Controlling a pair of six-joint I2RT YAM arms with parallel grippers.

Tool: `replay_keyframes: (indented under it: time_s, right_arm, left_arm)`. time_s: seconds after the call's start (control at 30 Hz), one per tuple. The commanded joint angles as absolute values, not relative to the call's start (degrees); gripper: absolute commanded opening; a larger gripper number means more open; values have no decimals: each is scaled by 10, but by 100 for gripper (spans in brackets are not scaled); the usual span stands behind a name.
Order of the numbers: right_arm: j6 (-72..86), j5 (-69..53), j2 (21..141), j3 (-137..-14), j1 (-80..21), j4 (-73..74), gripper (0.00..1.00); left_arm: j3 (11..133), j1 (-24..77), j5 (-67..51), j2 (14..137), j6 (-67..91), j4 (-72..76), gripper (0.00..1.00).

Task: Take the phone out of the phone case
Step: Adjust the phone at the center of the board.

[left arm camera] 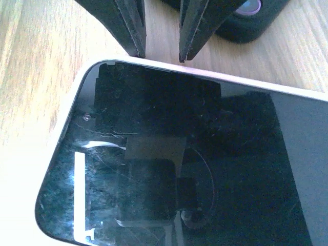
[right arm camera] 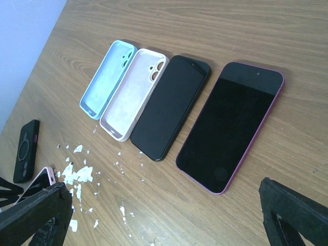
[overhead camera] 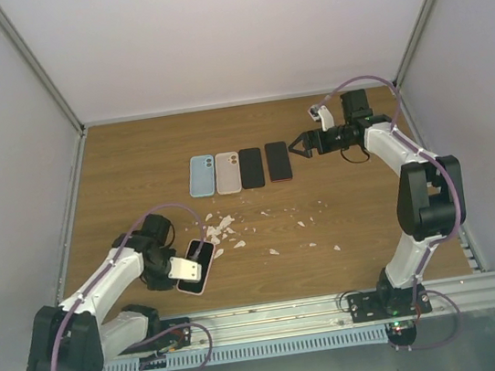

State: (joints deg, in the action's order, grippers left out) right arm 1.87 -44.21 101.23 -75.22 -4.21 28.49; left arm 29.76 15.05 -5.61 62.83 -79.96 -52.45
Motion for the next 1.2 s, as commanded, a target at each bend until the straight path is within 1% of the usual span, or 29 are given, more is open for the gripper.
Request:
replay_keyframes:
  time_s: [0.0, 0.13, 0.27, 0.5, 0.63, 0.83, 1.0, 1.03, 1.07, 1.1, 1.17]
  right_arm:
    - [9, -454, 1004, -756, -38, 279, 100]
    - [8, -455, 1003, -756, -39, 279, 100]
    - [7, -455, 1000, -755, -38, 279, 99]
    - [6, -455, 999, -753, -38, 279, 100]
    - [6, -452, 998, -751, -38, 279, 100]
    - [4, -450, 991, -748, -39, 278, 100]
    - [2, -450, 985, -743, -38, 276, 100]
    - [2, -450, 983, -742, -38, 275, 100]
    - [2, -450, 981, -741, -37, 275, 100]
    - [2, -451, 979, -740, -37, 275, 100]
    - [3, -457, 975, -739, -37, 272, 100]
  left_arm:
    - [298, 192, -98, 644, -749, -507, 19]
    - [310, 242, -127, 660, -694, -509, 17]
    - [328, 300, -177, 685, -617, -504, 17]
    - [367, 390, -207, 755, -469, -405, 19]
    - [409, 419, -206, 801, -408, -352, 20]
    - [484, 423, -208, 891, -327, -306, 23]
    - [555, 423, -230, 928, -313, -311, 33]
    - [568, 422, -237, 928, -323, -321, 37]
    - [579, 420, -245, 925, -335, -332, 45]
    - [590, 417, -259, 920, -353, -350, 56]
    - [603, 413, -280, 906, -407, -382, 83]
